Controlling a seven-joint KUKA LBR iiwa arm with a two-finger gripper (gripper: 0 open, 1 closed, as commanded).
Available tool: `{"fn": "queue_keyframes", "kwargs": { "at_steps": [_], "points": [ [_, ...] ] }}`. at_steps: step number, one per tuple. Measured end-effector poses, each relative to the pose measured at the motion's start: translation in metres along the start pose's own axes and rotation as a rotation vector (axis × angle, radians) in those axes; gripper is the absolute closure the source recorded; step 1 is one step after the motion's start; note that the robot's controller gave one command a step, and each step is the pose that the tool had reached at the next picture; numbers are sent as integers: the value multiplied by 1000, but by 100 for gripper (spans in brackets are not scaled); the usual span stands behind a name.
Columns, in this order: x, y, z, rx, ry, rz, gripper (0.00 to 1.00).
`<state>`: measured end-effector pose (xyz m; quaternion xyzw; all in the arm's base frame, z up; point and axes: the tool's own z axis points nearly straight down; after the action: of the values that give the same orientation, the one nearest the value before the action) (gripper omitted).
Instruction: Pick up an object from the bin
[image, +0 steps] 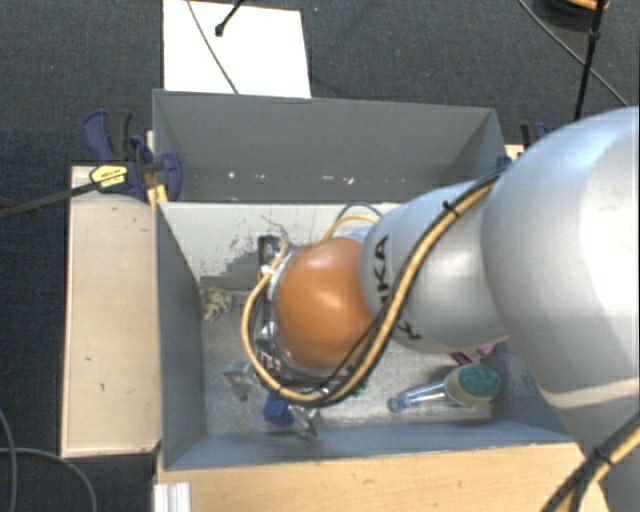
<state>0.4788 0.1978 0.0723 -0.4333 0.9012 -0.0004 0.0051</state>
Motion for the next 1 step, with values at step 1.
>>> {"fn": "queue_keyframes", "kwargs": {
  "at_steps": [1],
  "points": [
    [2,1,1,-4,5,9,100]
  ]
}}
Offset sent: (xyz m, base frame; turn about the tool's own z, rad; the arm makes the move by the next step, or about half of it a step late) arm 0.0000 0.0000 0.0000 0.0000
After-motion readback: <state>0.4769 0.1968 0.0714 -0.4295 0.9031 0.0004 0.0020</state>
